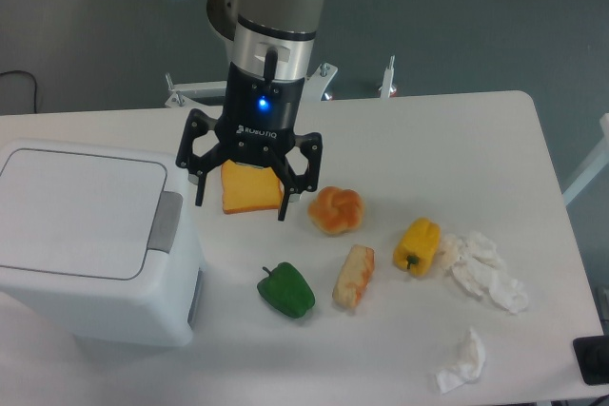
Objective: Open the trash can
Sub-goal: 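Lower the gripper onto the trash can lid's edge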
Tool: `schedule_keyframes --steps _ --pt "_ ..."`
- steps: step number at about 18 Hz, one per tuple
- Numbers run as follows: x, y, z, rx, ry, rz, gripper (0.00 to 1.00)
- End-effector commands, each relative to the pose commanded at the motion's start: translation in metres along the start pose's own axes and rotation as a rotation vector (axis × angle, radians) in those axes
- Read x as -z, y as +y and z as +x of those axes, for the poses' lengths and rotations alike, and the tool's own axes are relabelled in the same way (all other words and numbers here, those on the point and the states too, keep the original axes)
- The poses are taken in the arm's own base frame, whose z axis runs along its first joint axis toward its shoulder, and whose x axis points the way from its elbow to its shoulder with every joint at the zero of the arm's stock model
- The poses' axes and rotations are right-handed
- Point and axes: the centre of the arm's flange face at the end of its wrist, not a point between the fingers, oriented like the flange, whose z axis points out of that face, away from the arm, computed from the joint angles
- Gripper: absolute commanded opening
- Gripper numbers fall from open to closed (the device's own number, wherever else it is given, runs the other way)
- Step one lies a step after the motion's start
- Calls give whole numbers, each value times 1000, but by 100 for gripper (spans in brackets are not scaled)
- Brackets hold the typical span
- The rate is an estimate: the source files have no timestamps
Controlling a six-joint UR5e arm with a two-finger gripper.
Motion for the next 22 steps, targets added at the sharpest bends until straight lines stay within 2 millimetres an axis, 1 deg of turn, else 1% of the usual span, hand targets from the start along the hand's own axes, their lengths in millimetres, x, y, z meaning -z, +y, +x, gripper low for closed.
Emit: schedule_keyframes --steps 1,4,6,14,22 --pt "-1 0 0 13 0 -1 100" --pt "-7 1 9 15 13 -11 100" --pt "-7 1 10 36 32 -6 100" --pt "-18 3 10 64 48 -20 100" --pt "-22 3 8 65 50 -25 100"
